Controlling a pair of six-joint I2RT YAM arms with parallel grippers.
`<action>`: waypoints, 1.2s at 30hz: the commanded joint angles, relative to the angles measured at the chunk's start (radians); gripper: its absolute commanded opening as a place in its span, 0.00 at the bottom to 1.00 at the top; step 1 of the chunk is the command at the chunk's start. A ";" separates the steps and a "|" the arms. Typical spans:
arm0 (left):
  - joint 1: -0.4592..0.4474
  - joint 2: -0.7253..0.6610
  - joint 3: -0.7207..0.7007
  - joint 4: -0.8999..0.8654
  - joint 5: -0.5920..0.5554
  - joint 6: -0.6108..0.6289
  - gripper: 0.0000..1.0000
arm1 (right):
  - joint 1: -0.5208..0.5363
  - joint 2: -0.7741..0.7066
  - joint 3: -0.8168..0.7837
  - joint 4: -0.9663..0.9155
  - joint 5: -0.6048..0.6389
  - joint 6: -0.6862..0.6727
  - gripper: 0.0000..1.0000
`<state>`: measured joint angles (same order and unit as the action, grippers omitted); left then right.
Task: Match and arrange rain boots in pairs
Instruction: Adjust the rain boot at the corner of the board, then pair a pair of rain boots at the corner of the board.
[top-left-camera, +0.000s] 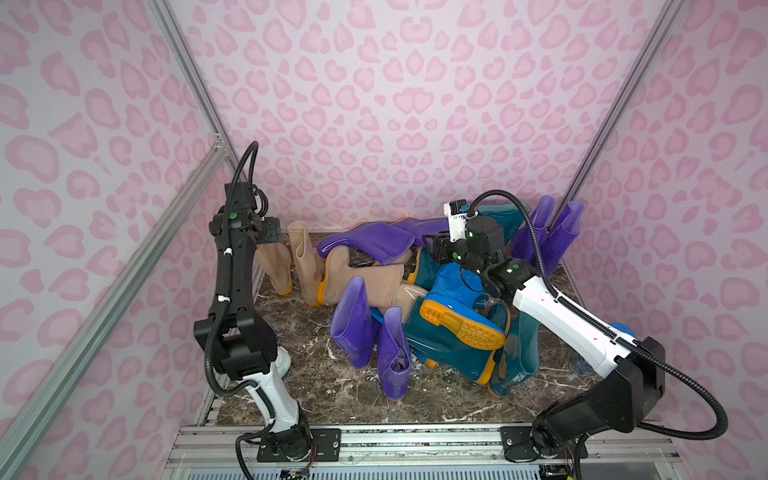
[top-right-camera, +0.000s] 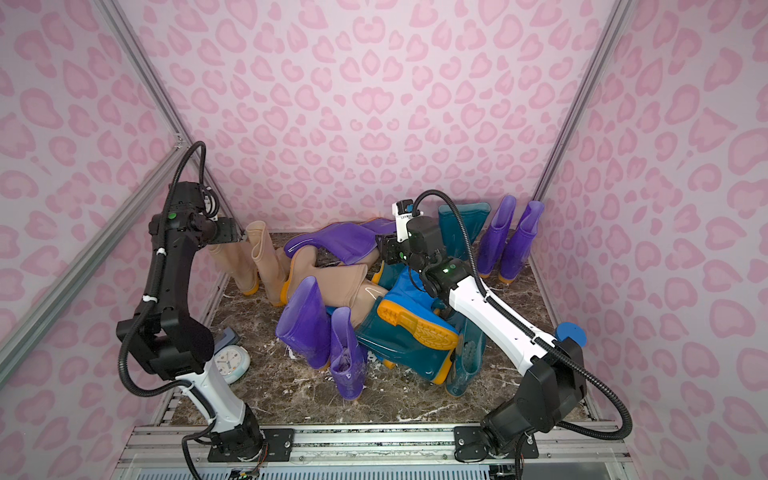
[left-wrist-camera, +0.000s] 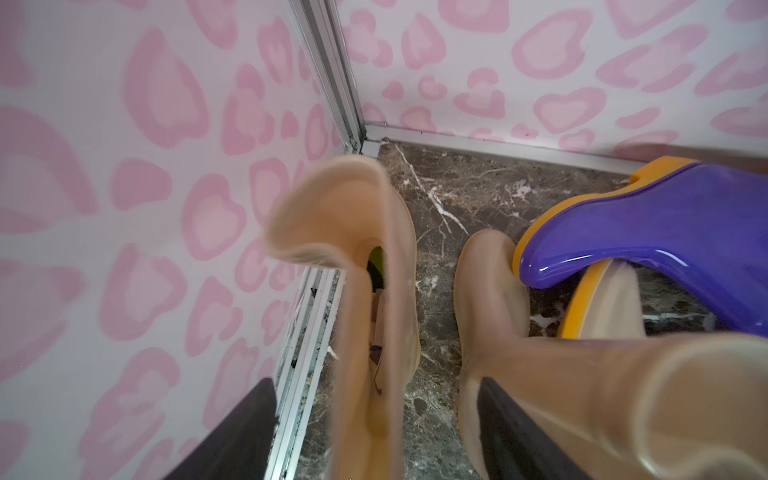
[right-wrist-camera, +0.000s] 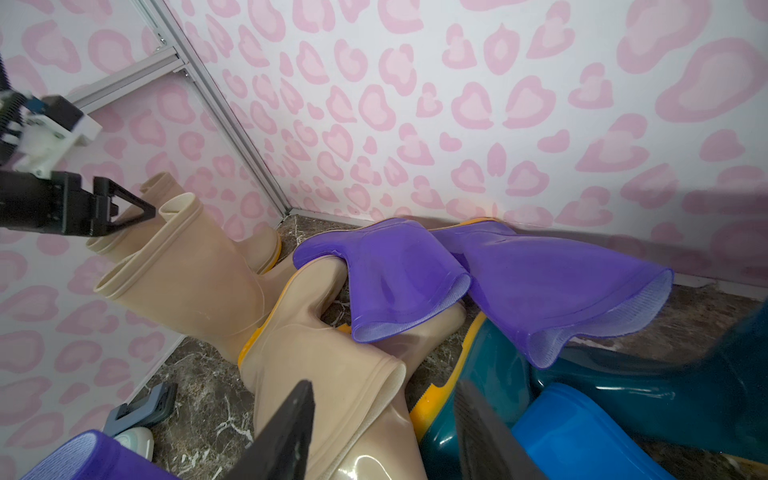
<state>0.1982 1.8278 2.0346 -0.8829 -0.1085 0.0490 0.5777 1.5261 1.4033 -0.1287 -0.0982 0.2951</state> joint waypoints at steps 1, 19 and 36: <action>-0.061 -0.061 0.048 -0.047 0.034 -0.028 0.82 | -0.001 0.007 0.001 0.007 0.000 -0.016 0.58; -0.211 -0.030 -0.150 -0.027 -0.107 -0.128 0.58 | -0.001 -0.042 -0.072 0.035 0.005 -0.024 0.64; -0.160 0.103 0.052 0.131 -0.302 -0.020 0.02 | -0.002 -0.047 -0.092 0.035 0.005 -0.017 0.61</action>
<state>0.0372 1.9205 2.0666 -0.8497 -0.4011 0.0372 0.5758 1.4734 1.3148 -0.1032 -0.0982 0.2768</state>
